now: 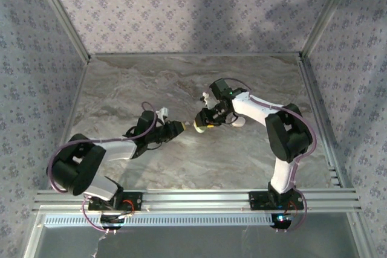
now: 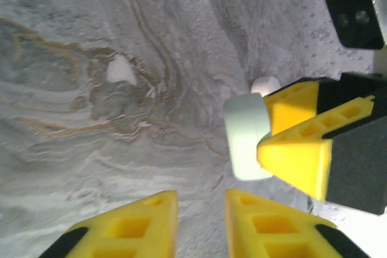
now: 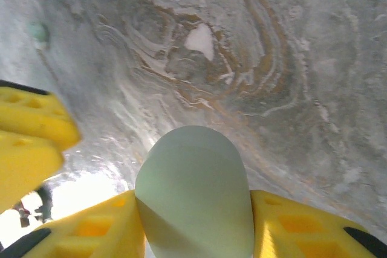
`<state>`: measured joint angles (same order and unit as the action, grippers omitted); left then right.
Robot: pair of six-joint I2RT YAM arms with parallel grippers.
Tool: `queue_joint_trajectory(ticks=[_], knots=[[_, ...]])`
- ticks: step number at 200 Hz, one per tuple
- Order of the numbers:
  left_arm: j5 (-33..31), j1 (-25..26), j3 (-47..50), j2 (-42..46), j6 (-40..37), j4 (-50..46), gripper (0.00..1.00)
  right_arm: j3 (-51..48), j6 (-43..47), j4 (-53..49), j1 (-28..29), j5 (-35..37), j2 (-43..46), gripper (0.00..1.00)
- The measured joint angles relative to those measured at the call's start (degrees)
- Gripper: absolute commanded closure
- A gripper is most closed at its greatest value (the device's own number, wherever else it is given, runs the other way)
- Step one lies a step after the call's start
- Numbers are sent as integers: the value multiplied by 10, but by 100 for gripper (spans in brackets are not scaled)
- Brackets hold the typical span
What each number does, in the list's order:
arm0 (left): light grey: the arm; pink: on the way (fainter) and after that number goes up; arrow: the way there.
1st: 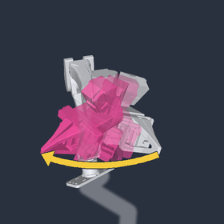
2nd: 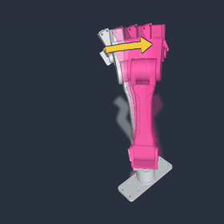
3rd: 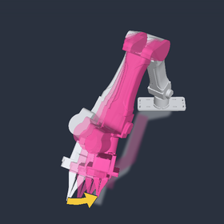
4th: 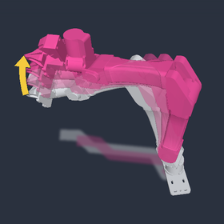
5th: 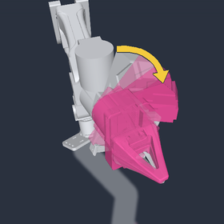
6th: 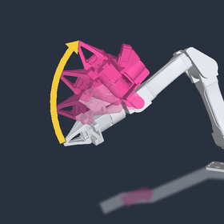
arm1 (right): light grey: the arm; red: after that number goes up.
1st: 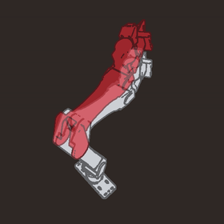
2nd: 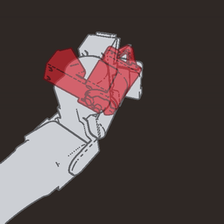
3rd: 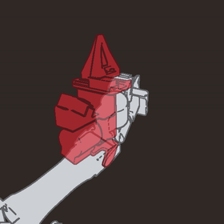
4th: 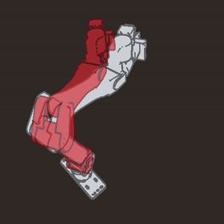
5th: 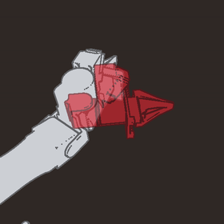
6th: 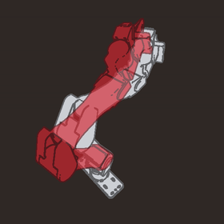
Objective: Insert the wireless bluetooth earbuds into the charging case
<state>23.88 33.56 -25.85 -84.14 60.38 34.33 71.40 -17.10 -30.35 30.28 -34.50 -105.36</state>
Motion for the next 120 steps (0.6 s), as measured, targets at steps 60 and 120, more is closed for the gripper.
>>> queue_joint_trajectory(ticks=[60,120], knots=[[19,5,-5,-62,30,84,63,-23,-48,51,-15,-72,0,58],[29,10,-7,-74,34,109,62,-43,-81,85,-22,-114,3,58]])
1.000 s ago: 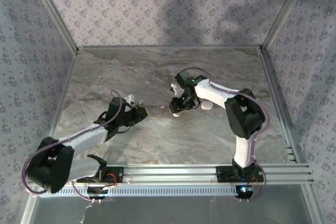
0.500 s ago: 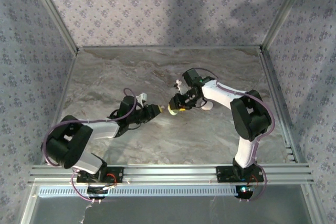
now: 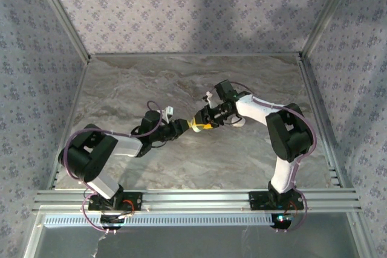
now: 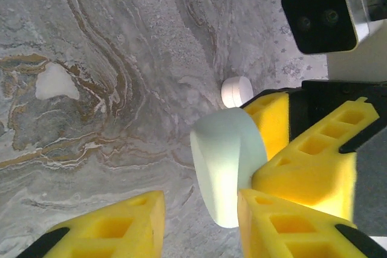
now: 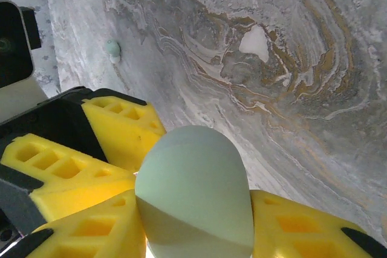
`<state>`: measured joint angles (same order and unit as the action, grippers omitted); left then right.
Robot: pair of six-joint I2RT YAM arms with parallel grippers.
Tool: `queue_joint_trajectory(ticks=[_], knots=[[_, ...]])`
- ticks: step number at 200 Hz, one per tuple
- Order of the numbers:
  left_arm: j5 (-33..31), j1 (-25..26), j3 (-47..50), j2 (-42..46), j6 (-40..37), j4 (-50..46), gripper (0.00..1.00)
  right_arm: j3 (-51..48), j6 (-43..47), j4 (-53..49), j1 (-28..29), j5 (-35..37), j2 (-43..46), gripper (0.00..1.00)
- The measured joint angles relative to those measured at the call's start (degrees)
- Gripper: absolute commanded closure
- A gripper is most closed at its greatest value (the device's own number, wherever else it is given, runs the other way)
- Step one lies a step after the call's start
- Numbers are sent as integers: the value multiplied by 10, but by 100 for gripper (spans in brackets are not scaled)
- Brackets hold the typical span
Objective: Insert the wireless bluetooth earbuds into the charging case
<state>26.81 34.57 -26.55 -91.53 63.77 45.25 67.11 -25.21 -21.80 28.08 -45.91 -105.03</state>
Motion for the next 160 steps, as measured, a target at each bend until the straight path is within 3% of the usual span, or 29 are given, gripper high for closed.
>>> queue_joint_trajectory(ticks=[160], knots=[[-3,-1,-4,-35,-8,1,60,-25,-46,37,-17,-48,41,59]])
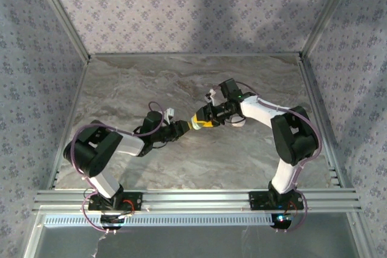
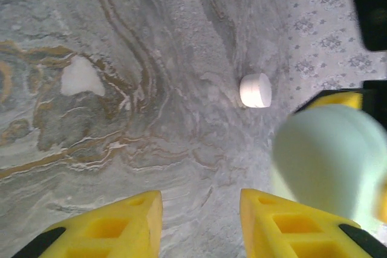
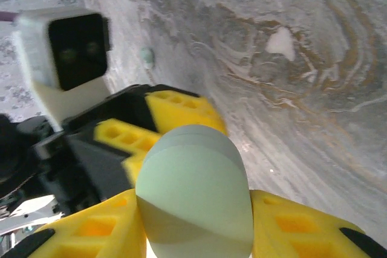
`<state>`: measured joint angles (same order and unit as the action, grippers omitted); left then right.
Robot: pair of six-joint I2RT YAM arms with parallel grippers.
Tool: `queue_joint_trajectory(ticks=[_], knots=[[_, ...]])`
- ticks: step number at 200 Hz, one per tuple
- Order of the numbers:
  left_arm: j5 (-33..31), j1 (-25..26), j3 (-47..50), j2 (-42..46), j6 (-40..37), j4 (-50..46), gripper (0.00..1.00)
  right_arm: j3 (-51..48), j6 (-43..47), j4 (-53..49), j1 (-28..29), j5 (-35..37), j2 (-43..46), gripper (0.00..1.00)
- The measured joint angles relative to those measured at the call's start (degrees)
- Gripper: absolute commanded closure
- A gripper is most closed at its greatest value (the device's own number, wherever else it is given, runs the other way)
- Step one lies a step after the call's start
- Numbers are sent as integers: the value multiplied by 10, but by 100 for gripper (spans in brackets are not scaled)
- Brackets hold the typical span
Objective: Insert the wireless bluetooth earbuds into the charging case
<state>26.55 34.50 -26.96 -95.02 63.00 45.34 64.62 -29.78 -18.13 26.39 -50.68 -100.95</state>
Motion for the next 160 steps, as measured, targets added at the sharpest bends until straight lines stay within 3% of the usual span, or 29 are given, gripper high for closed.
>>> queue_joint_trajectory(ticks=[25,93,160], knots=[[0,-8,0,0,-4,-6,58,-3,2,-1,-6,-1,6,60],[11,2,-4,64,-21,-18,36,-12,2,-4,-12,-1,6,60],[11,30,-14,53,-23,-5,35,-12,-14,8,-12,-4,6,60]])
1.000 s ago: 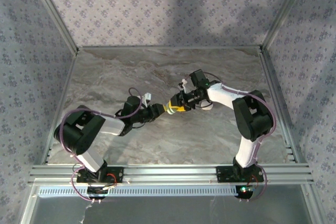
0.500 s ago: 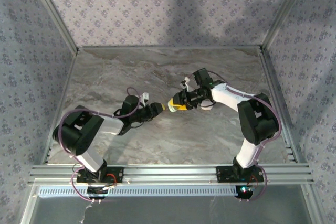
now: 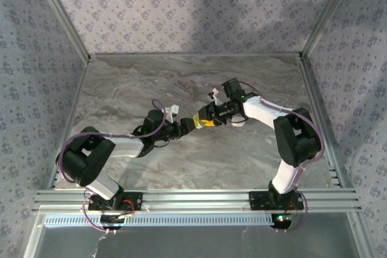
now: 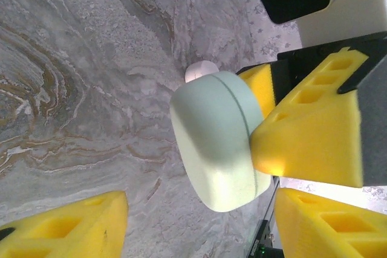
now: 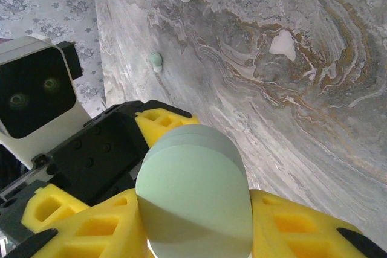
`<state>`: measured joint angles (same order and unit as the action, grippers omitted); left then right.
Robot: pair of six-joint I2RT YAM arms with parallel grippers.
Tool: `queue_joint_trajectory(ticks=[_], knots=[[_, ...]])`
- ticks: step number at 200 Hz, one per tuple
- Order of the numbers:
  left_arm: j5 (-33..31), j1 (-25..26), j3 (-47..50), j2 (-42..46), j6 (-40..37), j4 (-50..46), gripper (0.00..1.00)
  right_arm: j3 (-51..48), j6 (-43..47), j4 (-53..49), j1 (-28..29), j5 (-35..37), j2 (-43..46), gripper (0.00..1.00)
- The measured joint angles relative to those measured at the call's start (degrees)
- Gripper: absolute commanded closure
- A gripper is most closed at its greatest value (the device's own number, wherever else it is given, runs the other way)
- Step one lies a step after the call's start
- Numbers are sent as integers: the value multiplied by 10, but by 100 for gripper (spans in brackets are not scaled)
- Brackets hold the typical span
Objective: Insert the wireless bluetooth earbuds into the charging case
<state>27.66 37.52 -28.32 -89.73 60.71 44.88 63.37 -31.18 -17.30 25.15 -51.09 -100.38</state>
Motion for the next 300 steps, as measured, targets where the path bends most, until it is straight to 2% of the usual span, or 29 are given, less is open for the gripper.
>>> queue_joint_trajectory(ticks=[162,257,272,292,300], knots=[[-13,-5,5,-22,-2,16,36,-16,-15,12,0,-4,3,60],[-22,-31,30,-31,-2,10,36,-25,-16,13,1,-13,15,60],[-23,-39,37,-17,-3,-6,41,-30,-15,12,1,-13,15,60],[-26,-50,42,17,-16,-35,58,-32,-14,13,1,-13,10,60],[-28,-53,42,32,-21,-47,68,-32,-12,13,1,-13,6,60]])
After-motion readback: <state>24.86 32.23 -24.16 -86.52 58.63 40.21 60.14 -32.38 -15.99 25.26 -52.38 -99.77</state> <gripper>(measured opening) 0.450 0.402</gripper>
